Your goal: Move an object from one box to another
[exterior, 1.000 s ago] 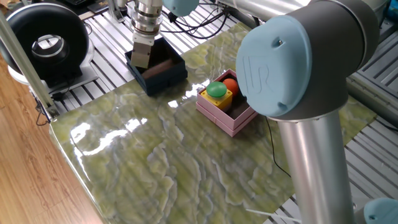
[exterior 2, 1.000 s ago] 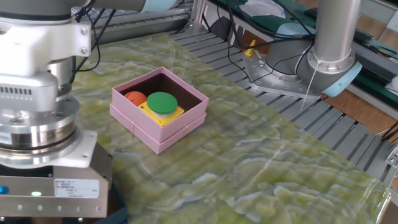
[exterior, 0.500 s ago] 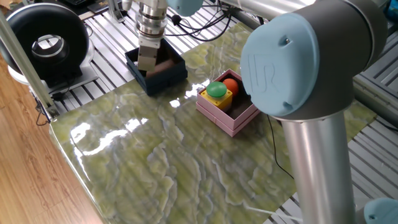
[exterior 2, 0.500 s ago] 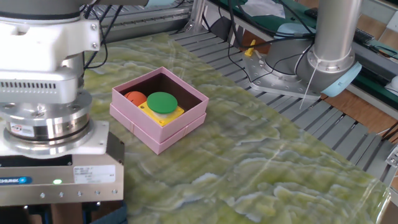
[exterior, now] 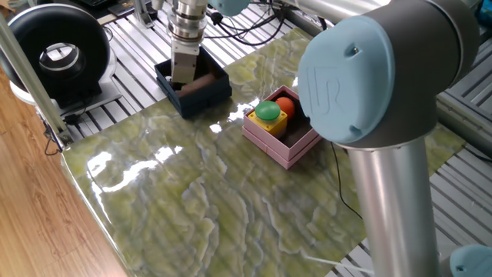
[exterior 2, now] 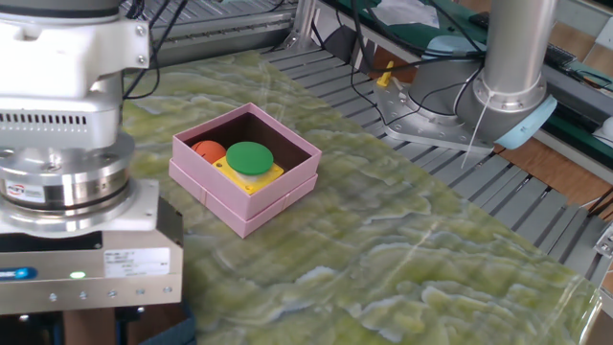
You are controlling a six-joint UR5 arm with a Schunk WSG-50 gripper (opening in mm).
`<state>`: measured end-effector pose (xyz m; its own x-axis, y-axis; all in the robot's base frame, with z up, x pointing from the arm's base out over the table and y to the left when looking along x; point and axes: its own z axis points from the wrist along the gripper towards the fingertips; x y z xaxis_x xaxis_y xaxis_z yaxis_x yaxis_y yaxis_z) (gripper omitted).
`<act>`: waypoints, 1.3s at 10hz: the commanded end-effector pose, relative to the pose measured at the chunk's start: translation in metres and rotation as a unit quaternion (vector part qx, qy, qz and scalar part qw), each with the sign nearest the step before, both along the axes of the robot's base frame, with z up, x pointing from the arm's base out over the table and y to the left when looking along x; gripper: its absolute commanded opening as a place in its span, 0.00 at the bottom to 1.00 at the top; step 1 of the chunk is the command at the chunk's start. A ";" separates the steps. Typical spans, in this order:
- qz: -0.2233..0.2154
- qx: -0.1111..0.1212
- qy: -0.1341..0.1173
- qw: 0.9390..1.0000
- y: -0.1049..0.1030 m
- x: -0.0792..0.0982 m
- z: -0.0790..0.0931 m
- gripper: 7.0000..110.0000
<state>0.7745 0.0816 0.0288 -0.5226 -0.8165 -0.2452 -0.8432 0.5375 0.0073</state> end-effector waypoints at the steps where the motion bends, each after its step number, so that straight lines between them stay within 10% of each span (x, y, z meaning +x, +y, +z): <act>1: 0.019 0.003 -0.016 1.000 0.003 0.014 0.002 0.36; 13: 0.058 0.013 -0.010 0.998 0.012 0.003 -0.011 0.36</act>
<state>0.7800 0.0936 0.0184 -0.4266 -0.8643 -0.2665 -0.8965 0.4430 -0.0013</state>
